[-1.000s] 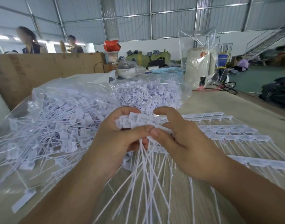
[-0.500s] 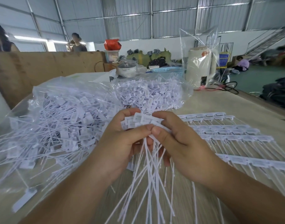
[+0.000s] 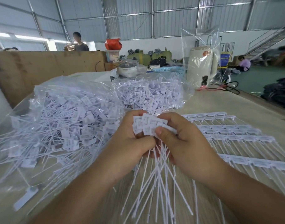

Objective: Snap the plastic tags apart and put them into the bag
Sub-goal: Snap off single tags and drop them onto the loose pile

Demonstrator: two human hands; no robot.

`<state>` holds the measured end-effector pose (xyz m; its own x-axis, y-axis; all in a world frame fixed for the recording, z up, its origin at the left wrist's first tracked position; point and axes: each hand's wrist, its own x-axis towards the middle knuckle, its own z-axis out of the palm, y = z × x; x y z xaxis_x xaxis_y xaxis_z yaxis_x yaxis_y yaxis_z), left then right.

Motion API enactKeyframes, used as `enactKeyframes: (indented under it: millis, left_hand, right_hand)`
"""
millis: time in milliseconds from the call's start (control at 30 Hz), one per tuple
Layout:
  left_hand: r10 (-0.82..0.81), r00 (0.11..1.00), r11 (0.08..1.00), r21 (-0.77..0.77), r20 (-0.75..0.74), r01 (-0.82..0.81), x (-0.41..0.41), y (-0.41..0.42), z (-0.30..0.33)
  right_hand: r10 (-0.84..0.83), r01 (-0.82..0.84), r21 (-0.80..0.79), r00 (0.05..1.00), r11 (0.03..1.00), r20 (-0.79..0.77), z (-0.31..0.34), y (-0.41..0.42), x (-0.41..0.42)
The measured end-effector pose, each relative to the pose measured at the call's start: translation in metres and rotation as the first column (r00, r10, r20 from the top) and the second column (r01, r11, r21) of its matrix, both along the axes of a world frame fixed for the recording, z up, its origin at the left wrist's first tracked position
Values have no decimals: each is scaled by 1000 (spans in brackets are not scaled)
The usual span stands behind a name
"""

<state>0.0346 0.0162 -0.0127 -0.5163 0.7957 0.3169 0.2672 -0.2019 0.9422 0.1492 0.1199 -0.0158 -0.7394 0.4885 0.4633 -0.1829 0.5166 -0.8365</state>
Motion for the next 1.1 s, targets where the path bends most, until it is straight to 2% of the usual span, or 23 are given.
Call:
enactKeyframes:
  millis: [200,300,433,567,700,867,933,1033,1100]
  left_hand:
    - [-32,999,999,15,-40,32,2,1,-3]
    - [-14,994,1000,-28,-104,11,0,1,-5]
    - [-54,993,998,-42,-108,50,0,1,-7]
    - [-70,993,998,-9,-91,69,2,2,-9]
    - [-132,987,991,20,-88,134,4,3,-11]
    - [-151,984,987,41,-90,156,7,5,-12]
    - [-156,984,987,35,-87,159,6,4,-11]
    - [-147,985,989,16,-89,149,7,2,-9]
    - [-166,981,985,23,-103,169,7,0,-9]
  right_hand:
    - [158,-169,-207,985,964,-70,10,-1,4]
    - [157,-175,-263,984,949,-90,9,-3,3]
    - [170,-224,-368,970,903,-172,11,-5,4]
    - [176,-223,-431,974,874,-146,11,-3,3]
    - [175,-192,-420,981,887,-78,10,2,3]
    - [266,-355,-574,935,738,-236,12,-1,4]
    - [248,-334,-575,942,747,-224,11,1,4]
    - [228,-247,-519,968,818,-101,11,5,4]
    - [262,-251,-513,964,821,-52,12,7,5]
